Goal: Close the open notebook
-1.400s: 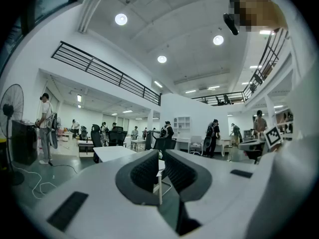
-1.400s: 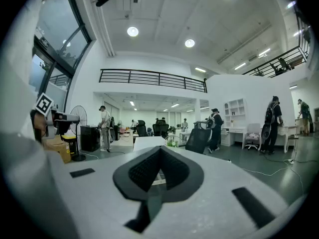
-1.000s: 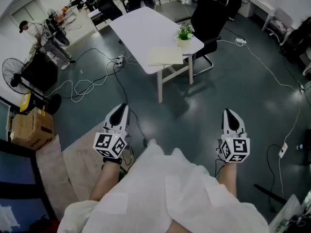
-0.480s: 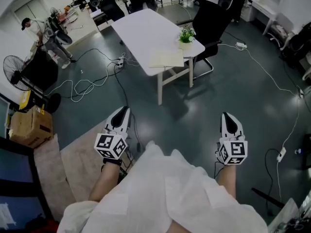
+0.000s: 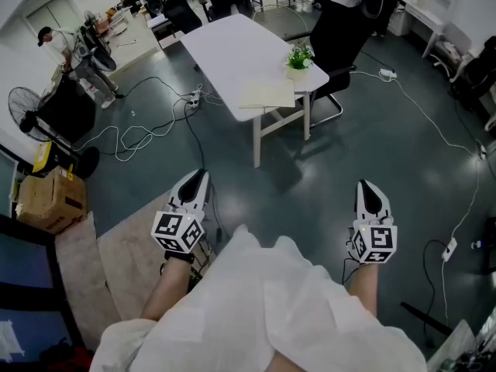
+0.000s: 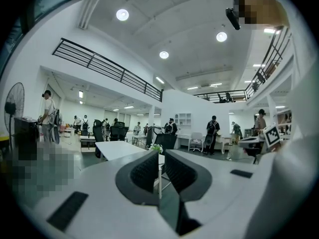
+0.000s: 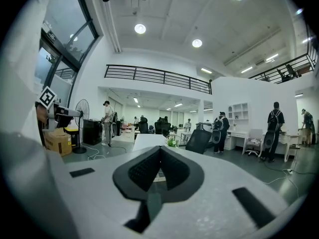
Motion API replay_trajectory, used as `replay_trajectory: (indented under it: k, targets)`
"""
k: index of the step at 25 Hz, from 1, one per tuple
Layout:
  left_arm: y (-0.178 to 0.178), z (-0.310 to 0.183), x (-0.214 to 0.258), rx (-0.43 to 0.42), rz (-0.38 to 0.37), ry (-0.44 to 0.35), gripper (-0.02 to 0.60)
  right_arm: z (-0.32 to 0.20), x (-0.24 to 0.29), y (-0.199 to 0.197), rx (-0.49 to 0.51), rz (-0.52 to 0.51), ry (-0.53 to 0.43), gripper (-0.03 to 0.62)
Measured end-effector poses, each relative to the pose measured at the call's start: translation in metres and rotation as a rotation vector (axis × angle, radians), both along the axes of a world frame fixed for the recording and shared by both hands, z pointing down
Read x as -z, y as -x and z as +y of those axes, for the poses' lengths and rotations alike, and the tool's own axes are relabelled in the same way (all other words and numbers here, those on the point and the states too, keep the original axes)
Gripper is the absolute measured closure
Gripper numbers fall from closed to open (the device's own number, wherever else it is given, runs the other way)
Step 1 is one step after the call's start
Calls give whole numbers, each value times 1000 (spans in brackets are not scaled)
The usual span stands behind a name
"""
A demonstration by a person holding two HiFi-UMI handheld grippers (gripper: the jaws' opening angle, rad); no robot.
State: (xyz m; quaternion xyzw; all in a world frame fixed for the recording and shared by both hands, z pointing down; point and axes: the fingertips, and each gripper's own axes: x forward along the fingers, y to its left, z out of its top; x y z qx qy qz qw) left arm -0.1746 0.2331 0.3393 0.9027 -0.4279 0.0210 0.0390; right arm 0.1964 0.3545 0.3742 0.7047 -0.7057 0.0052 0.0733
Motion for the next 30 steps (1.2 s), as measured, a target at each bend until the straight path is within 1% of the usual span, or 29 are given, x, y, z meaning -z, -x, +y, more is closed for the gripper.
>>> replay_trajectory:
  k: [10, 17, 24, 30]
  targets:
    - [-15, -4, -6, -28, -20, 15, 548, 4, -10, -8, -16, 2, 24, 589]
    - [-20, -15, -11, -42, -29, 26, 548, 1, -21, -15, -35, -17, 47, 589]
    - [-25, -51, -25, -43, -20, 36, 548, -36, -33, -13, -17, -3, 67, 589]
    - [-31, -108, -37, -36, -9, 47, 548, -95, -40, -19, -8, -1, 81, 589]
